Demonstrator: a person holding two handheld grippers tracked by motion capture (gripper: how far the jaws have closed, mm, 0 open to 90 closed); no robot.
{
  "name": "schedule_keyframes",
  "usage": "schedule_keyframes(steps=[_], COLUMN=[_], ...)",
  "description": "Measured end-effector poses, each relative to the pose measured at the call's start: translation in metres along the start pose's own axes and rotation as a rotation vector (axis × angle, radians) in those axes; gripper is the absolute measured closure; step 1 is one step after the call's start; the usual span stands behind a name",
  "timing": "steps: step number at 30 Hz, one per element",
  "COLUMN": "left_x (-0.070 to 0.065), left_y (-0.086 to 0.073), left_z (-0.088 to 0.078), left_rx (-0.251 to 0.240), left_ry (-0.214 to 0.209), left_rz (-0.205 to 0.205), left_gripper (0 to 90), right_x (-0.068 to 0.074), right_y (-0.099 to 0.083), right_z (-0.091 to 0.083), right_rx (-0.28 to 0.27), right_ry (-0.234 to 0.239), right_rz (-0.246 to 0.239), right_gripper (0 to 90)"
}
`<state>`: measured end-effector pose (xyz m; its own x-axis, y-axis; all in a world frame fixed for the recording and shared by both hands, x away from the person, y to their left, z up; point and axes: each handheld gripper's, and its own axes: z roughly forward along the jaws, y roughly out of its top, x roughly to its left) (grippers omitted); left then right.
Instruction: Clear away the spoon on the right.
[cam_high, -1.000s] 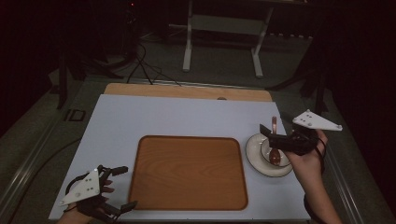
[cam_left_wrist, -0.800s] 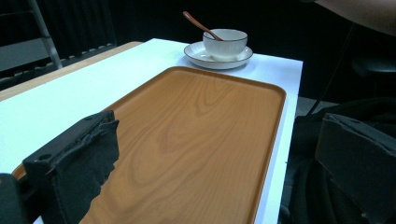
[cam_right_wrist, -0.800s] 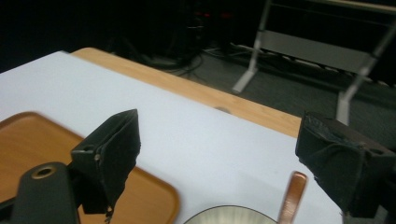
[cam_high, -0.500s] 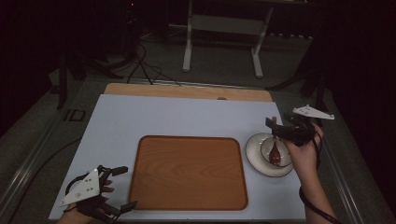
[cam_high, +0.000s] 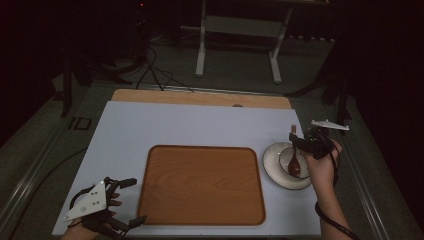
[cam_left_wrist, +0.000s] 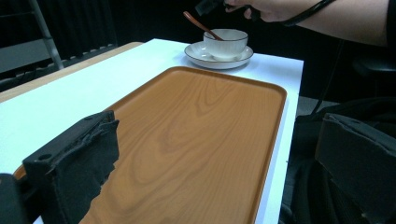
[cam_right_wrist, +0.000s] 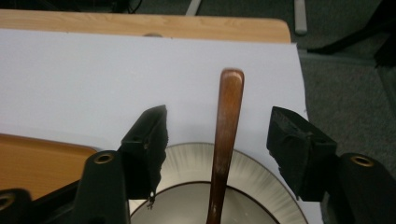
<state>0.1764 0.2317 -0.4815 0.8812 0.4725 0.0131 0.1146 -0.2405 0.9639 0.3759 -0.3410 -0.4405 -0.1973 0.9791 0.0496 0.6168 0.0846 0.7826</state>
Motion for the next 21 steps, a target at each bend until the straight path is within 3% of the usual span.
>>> schedule_keyframes(steps=[6,15,21], left_x=[0.0,0.0,0.0], left_y=[0.0,0.0,-0.001], left_z=[0.0,0.0,0.0], left_rx=[0.0,0.0,-0.001], left_ry=[-0.001,0.0,0.0], left_rz=[0.0,0.001,-0.001], left_gripper=[0.5,0.5,0.5], right_x=[-0.004,-0.008,-0.004], right_y=[-0.005,-0.012,-0.014], right_z=[0.009,0.022,0.029], right_rx=[0.044,0.095,0.123], right_ry=[-0.03,-0.036,-0.034], right_rz=[0.033,0.091,0.087], right_gripper=[49.0,54.9,64.9])
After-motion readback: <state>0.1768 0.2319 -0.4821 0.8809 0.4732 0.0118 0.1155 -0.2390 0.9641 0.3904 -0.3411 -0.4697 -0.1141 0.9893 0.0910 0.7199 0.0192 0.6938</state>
